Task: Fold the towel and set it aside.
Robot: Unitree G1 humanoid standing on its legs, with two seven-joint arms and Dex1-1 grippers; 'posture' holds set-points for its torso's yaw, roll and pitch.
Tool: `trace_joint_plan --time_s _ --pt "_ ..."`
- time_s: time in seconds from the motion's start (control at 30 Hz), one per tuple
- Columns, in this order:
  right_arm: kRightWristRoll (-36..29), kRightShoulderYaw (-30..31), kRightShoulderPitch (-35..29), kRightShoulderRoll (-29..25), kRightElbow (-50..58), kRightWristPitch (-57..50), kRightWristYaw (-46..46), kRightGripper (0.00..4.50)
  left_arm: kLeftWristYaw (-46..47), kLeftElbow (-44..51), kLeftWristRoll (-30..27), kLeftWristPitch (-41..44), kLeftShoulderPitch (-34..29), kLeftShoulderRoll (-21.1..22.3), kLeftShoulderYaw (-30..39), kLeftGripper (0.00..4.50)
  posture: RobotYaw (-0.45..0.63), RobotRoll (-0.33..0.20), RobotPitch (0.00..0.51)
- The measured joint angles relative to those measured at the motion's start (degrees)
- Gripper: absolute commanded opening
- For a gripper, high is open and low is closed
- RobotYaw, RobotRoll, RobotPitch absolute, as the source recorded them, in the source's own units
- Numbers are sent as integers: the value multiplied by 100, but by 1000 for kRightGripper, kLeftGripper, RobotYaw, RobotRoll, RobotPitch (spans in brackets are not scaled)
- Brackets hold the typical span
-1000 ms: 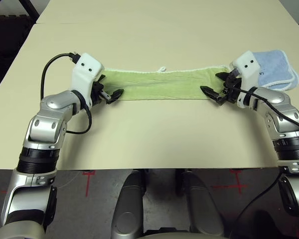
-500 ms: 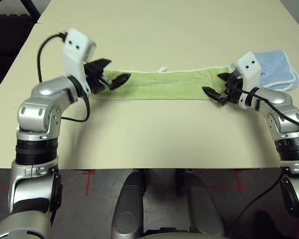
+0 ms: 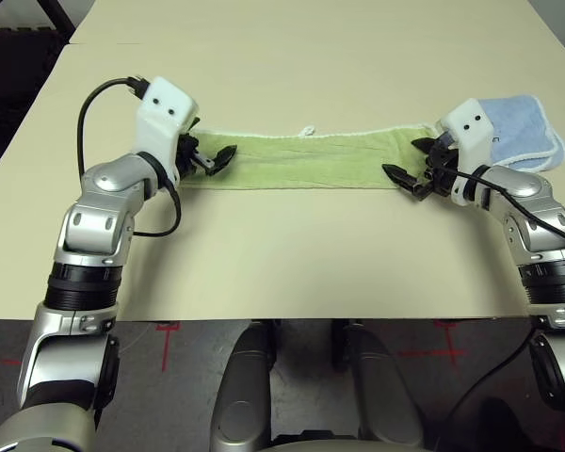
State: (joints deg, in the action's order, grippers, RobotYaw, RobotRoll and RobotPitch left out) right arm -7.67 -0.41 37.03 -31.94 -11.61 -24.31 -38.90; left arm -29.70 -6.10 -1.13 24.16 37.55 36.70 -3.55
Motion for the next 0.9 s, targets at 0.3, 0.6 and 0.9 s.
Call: trace_joint_plan --time_s 0.3,0.6,0.9 --pt "-1 -8 -1 32 49 -8 75 4464 269 -574 643 -875 39 -75 -184 4500 -6 0 318" --pt "-93 -93 -8 49 259 1 203 4464 40 -138 -711 -249 46 -548 1040 4500 -3 0 318" --pt "-319 -478 38 0 251 -130 213 4464 -1087 951 -2145 197 -307 -439 1490 4500 1 0 314"
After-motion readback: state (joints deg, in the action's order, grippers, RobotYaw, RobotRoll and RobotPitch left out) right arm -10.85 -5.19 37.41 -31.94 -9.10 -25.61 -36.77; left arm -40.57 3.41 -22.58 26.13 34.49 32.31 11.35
